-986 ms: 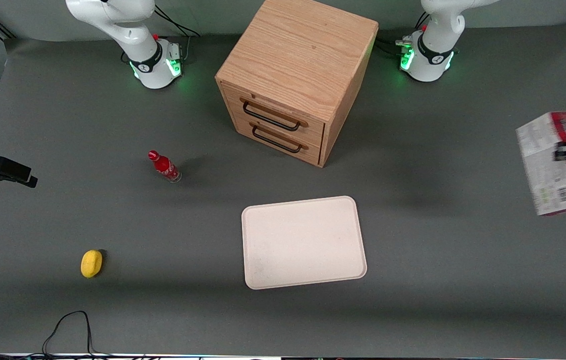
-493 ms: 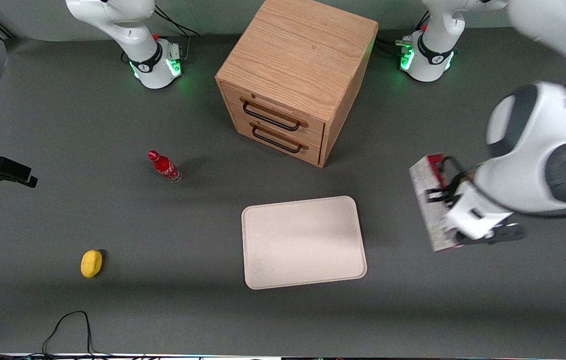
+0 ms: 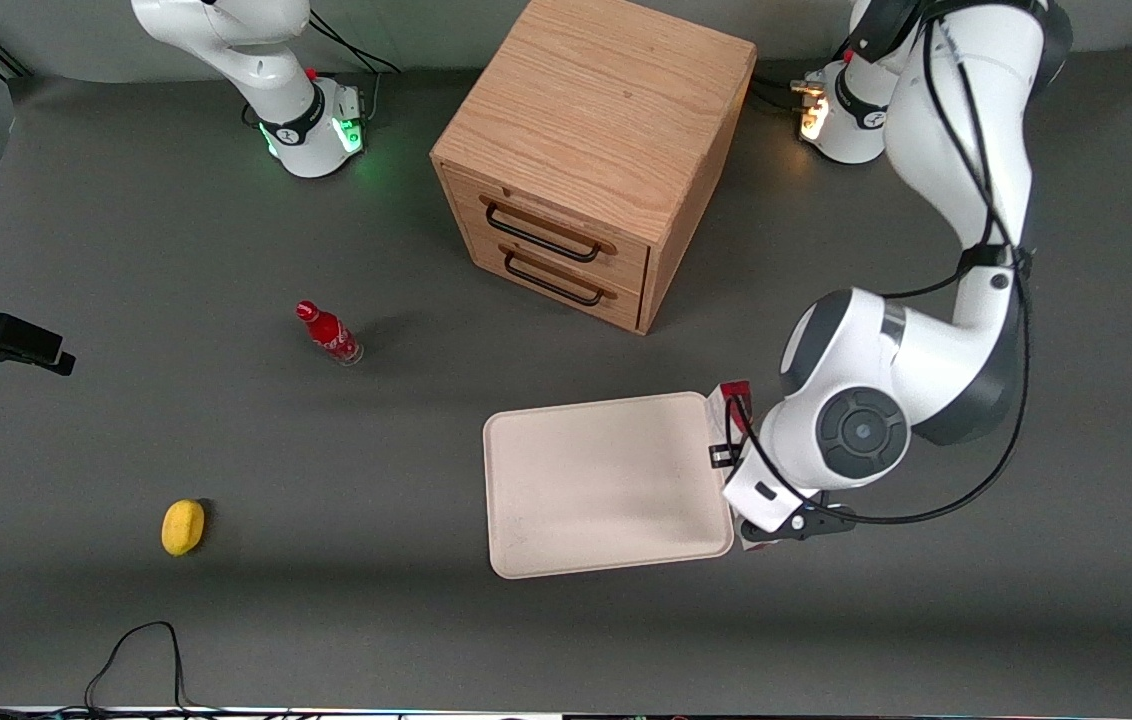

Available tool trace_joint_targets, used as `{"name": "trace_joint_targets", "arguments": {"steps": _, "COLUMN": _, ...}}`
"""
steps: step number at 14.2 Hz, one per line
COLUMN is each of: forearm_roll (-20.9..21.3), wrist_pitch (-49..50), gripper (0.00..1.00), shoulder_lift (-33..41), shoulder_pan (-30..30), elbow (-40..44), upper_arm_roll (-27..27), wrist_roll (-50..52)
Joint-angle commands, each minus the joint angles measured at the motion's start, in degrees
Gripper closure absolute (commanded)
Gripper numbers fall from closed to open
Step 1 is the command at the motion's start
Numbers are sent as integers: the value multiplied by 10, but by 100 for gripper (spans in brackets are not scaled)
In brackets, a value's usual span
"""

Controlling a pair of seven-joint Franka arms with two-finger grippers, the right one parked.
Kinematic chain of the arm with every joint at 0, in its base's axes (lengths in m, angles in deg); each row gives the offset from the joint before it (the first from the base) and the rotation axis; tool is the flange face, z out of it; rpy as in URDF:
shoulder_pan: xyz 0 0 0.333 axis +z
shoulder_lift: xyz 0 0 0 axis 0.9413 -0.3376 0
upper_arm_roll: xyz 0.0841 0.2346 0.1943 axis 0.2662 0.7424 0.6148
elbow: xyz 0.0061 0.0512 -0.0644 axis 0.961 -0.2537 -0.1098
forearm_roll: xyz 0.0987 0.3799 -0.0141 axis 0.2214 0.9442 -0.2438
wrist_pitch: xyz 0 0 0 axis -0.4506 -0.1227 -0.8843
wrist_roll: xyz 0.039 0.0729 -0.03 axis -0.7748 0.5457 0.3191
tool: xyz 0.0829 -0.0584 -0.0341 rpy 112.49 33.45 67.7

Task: Place red cookie box on tray
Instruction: 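Lower the held cookie box onto the white tray beside its rim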

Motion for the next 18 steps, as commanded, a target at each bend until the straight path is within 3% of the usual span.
{"name": "trace_joint_targets", "arguments": {"steps": 1, "forearm_roll": -4, "wrist_pitch": -25, "gripper": 100, "shoulder_lift": -42, "shoulder_pan": -16, "elbow": 33, "upper_arm_roll": 9, "wrist_roll": 9}}
{"name": "trace_joint_targets", "arguments": {"steps": 12, "forearm_roll": -1, "wrist_pitch": -65, "gripper": 100, "shoulder_lift": -73, "shoulder_pan": -45, "elbow": 11, "upper_arm_roll": 10, "wrist_roll": 13}}
{"name": "trace_joint_targets", "arguments": {"steps": 13, "forearm_roll": 0, "wrist_pitch": -65, "gripper": 86, "shoulder_lift": -73, "shoulder_pan": -45, "elbow": 10, "upper_arm_roll": 10, "wrist_roll": 12}}
{"name": "trace_joint_targets", "arguments": {"steps": 14, "forearm_roll": 0, "wrist_pitch": -66, "gripper": 3, "shoulder_lift": -72, "shoulder_pan": -45, "elbow": 9, "upper_arm_roll": 10, "wrist_roll": 12}}
{"name": "trace_joint_targets", "arguments": {"steps": 18, "forearm_roll": 1, "wrist_pitch": -61, "gripper": 0, "shoulder_lift": -66, "shoulder_pan": -41, "elbow": 9, "upper_arm_roll": 11, "wrist_roll": 11}}
